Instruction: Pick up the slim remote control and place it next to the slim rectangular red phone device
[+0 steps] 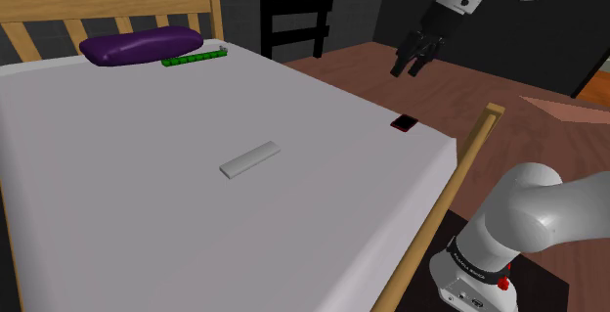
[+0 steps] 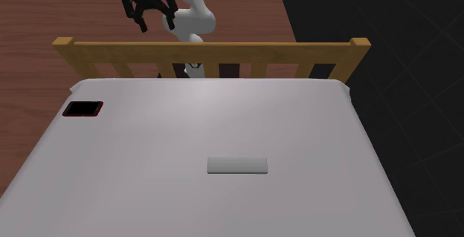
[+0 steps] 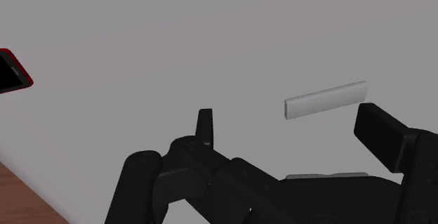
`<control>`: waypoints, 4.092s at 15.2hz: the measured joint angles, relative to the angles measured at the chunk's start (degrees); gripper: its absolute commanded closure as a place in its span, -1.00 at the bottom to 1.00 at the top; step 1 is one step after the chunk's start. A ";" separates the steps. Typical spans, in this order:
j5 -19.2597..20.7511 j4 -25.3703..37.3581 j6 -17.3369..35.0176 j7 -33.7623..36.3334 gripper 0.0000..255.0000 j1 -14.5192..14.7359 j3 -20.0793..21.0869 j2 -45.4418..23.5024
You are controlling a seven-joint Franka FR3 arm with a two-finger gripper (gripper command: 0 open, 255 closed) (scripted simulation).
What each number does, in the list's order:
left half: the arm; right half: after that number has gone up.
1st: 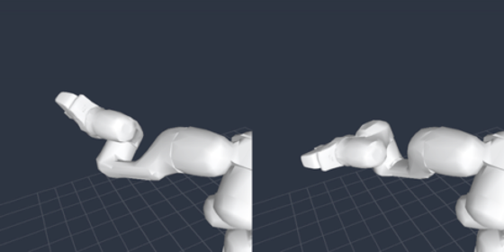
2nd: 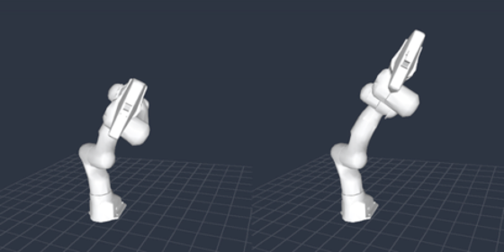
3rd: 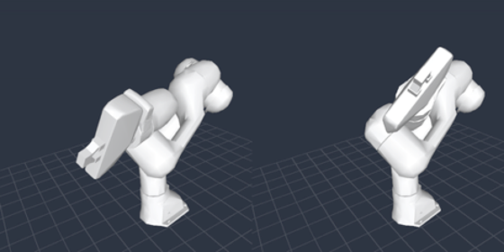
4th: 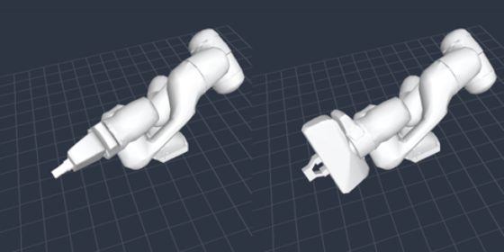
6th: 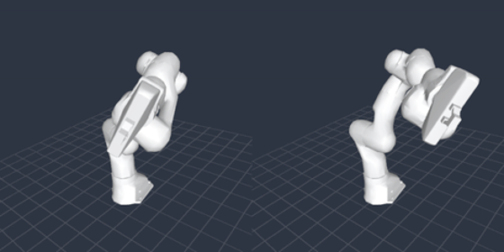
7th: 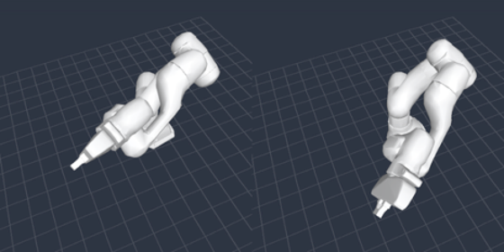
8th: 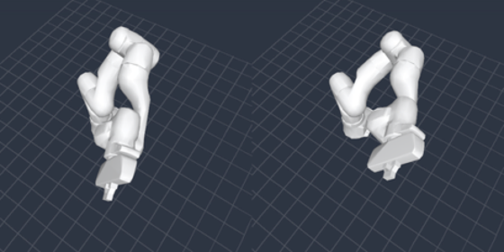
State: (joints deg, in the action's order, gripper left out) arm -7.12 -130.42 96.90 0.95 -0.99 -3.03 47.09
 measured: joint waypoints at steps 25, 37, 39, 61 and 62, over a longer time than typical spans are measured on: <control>0.43 7.95 22.43 64.35 -1.00 -11.04 36.65 -34.63; 21.78 32.60 21.30 101.23 -1.00 -5.16 37.92 -69.47; 23.34 37.52 20.03 105.17 -1.00 -2.98 36.33 -74.25; 26.06 39.38 23.69 109.07 1.00 -0.61 33.92 -80.76; 26.05 39.37 23.69 109.07 1.00 -0.62 33.92 -80.76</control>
State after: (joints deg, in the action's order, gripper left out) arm 18.93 -91.06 120.59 110.02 -1.61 30.89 -33.67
